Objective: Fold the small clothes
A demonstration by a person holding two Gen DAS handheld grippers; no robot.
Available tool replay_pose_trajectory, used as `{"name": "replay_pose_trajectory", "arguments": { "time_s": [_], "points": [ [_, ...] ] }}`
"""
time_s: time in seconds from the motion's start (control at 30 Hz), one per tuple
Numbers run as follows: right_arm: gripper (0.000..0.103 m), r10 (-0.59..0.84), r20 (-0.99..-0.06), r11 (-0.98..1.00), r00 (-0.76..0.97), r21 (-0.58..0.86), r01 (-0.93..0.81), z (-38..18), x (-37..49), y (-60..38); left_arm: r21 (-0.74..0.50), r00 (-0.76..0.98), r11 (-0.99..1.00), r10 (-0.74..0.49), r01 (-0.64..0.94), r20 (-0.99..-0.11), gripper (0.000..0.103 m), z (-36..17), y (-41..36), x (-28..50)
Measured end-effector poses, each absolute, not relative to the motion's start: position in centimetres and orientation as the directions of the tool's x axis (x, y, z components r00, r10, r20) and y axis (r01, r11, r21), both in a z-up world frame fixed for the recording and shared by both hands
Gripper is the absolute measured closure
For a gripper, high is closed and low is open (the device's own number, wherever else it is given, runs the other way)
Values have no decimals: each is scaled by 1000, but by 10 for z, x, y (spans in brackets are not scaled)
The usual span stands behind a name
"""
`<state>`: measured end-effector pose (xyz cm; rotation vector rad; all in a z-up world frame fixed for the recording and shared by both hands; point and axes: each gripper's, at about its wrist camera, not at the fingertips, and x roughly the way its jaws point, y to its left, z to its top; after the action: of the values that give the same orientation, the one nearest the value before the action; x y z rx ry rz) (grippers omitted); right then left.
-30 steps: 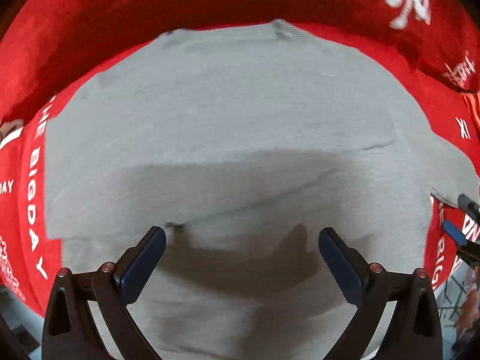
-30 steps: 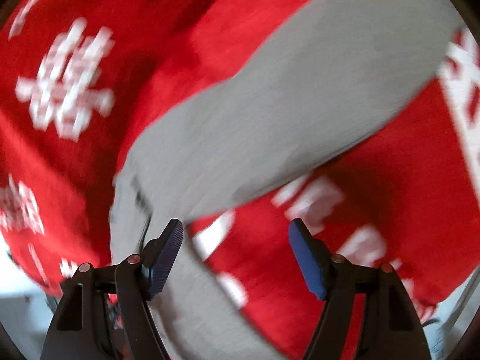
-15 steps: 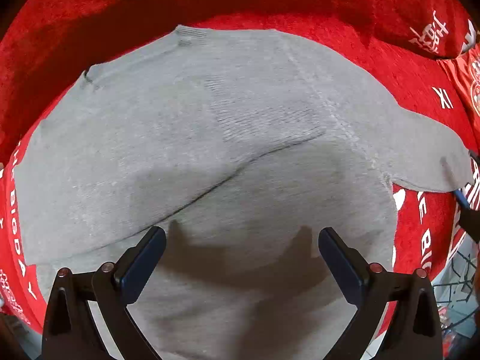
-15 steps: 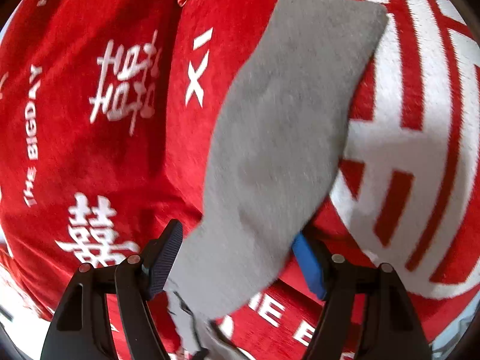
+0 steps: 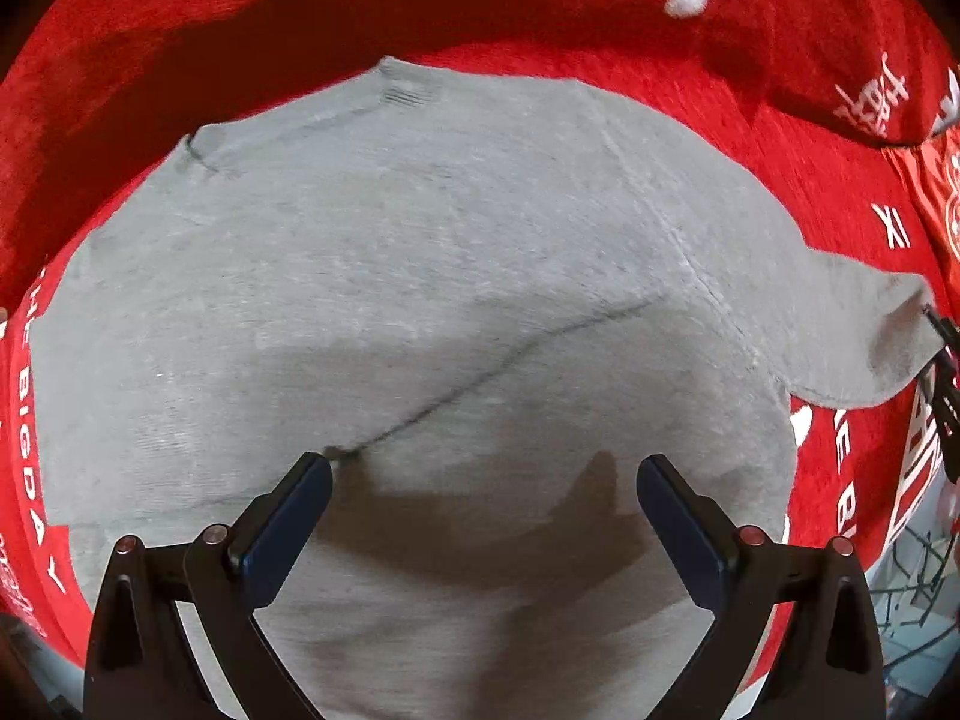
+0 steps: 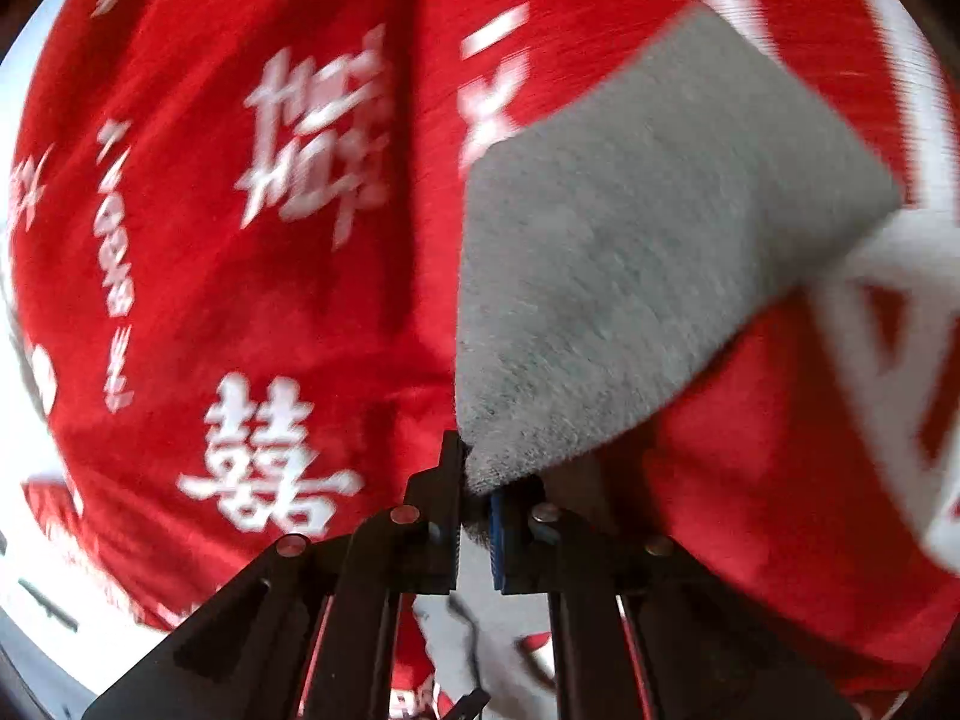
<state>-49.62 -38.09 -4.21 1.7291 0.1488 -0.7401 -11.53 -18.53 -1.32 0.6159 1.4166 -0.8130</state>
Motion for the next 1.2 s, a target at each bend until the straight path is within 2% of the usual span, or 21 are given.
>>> {"name": "replay_pose_trajectory", "arguments": {
  "time_s": [0.23, 0.43, 0.6, 0.73, 0.77, 0.87, 0.9, 0.93, 1.0, 1.03, 1.07, 1.1, 1.13, 1.2],
  "points": [
    [95, -108, -486, 34, 867, 870, 492, 19, -376, -371, -78, 32, 660, -153, 747, -988, 1, -2, -151, -75],
    [95, 100, -549, 395, 830, 787, 473, 54, -238, -316, -83, 77, 726, -184, 683, -980, 1, 13, -110, -33],
    [95, 260, -660, 540, 705, 704, 461, 25, -149, -250, -67, 127, 798, -177, 599, -976, 1, 18, -68, 6],
    [90, 342, -783, 562, 520, 614, 554, -35, -111, -213, -56, 142, 843, -155, 536, -978, 1, -1, -32, 11],
    [86, 352, -805, 551, 478, 591, 590, -48, -110, -210, -49, 144, 851, -145, 523, -979, 1, -5, -25, 15],
    [59, 352, -767, 435, 536, 641, 632, -57, -129, -218, -60, 132, 867, -144, 495, -981, 1, -15, -14, 22],
    [47, 334, -757, 403, 562, 654, 640, -54, -137, -221, -70, 130, 870, -151, 488, -980, 1, -18, -13, 22],
    [45, 283, -749, 364, 599, 662, 655, -49, -149, -228, -78, 128, 872, -159, 484, -979, 1, -20, -14, 22],
    [45, 223, -754, 296, 618, 657, 694, -47, -163, -241, -95, 123, 875, -173, 475, -977, 1, -21, -10, 26],
    [49, 204, -752, 236, 627, 660, 713, -51, -169, -250, -111, 113, 876, -184, 468, -976, 1, -20, -9, 28],
    [58, 190, -742, 168, 642, 669, 724, -57, -176, -258, -141, 95, 878, -206, 458, -974, 1, -20, -8, 32],
    [87, 180, -739, 134, 649, 672, 728, -59, -178, -264, -170, 79, 878, -228, 447, -970, 1, -17, -7, 33],
    [94, 172, -740, 134, 650, 672, 729, -59, -175, -267, -203, 62, 877, -254, 435, -965, 1, -16, -6, 36],
    [94, 169, -739, 235, 652, 673, 701, -47, -153, -262, -294, 18, 864, -330, 408, -944, 1, -14, -4, 43]
  ]
}}
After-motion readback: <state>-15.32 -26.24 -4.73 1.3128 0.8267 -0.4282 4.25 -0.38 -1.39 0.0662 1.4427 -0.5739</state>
